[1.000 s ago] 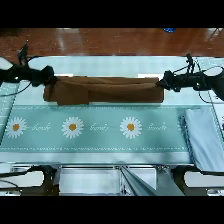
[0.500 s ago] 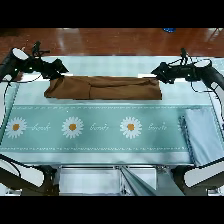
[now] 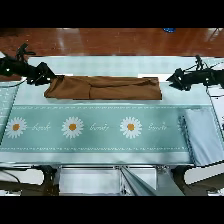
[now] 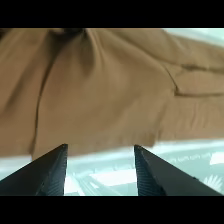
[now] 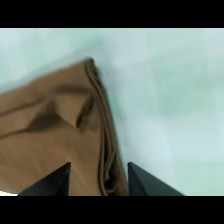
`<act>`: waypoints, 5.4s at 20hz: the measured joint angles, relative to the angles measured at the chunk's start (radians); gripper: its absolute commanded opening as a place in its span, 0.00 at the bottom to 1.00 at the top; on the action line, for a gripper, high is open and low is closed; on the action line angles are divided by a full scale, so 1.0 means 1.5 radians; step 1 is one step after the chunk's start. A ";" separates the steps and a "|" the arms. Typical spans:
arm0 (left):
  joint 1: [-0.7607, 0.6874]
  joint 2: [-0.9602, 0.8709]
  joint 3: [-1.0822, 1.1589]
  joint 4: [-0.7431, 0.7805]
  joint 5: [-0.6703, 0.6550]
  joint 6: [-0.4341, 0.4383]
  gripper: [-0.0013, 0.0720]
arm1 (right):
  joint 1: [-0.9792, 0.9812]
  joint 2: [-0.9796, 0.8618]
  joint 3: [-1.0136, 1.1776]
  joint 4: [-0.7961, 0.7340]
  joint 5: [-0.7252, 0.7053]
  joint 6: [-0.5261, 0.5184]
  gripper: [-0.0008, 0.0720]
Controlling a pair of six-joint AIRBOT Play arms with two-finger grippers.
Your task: Fold the shirts.
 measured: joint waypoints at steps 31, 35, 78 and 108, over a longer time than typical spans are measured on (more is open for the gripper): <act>-0.595 -0.151 -0.007 -0.126 0.202 -0.011 0.04 | 0.105 0.764 -0.385 -0.071 0.091 0.067 0.05; -0.671 -0.249 0.101 -0.126 0.117 -0.043 0.04 | 0.106 0.801 -0.394 -0.057 0.084 0.076 0.05; -0.220 0.595 -0.603 -0.050 0.289 -0.071 0.04 | 0.348 0.169 0.104 -0.061 0.112 0.048 0.57; -0.220 0.594 -0.604 -0.052 0.292 -0.071 0.04 | 0.399 0.159 -0.111 0.262 -0.170 -0.083 0.05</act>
